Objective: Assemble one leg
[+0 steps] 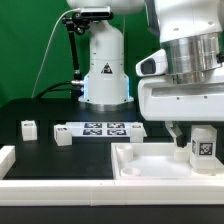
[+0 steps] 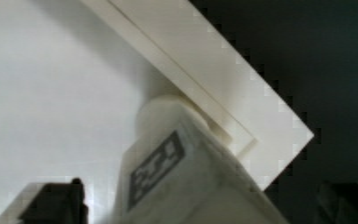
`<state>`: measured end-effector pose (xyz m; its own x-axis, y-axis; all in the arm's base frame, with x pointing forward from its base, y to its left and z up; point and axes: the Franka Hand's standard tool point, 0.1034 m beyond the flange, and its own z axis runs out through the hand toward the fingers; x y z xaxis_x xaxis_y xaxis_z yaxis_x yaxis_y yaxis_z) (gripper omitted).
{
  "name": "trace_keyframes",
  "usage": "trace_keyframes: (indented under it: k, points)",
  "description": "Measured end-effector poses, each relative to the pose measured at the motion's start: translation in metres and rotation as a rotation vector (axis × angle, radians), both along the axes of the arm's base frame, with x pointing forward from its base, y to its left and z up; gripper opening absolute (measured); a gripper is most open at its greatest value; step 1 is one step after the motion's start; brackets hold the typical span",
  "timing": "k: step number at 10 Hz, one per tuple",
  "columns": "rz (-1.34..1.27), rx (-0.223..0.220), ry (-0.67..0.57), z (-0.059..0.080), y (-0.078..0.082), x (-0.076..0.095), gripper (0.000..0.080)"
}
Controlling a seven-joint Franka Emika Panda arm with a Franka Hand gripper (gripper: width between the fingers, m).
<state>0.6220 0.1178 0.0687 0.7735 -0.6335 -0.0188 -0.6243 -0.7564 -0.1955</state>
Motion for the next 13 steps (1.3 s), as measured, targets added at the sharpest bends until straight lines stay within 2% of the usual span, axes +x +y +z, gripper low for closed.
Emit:
trace_keyframes:
  k: [3, 4, 6, 7, 8, 9, 10, 11, 13]
  points:
    - [0.427, -0.097, -0.06, 0.0009, 0.0012, 0.0011, 0.0649]
    - [0.618, -0.143, -0.082, 0.0004, 0.0046, 0.0004, 0.0649]
    - [0.817, -0.18, -0.121, -0.0009, 0.0006, 0.0018, 0.0649]
    - [0.817, -0.18, -0.121, -0.0009, 0.001, 0.0017, 0.0649]
    - [0.816, -0.18, -0.121, -0.0008, 0.0009, 0.0018, 0.0558]
    - [0.816, -0.18, -0.121, -0.0008, 0.0008, 0.0018, 0.0558]
    - [0.816, -0.18, -0.121, -0.0008, 0.0007, 0.0018, 0.0357]
    - [0.808, -0.178, -0.12, -0.0008, 0.0008, 0.0018, 0.0289]
    - [0.73, -0.164, -0.113, -0.0008, -0.0004, 0.002, 0.0289]
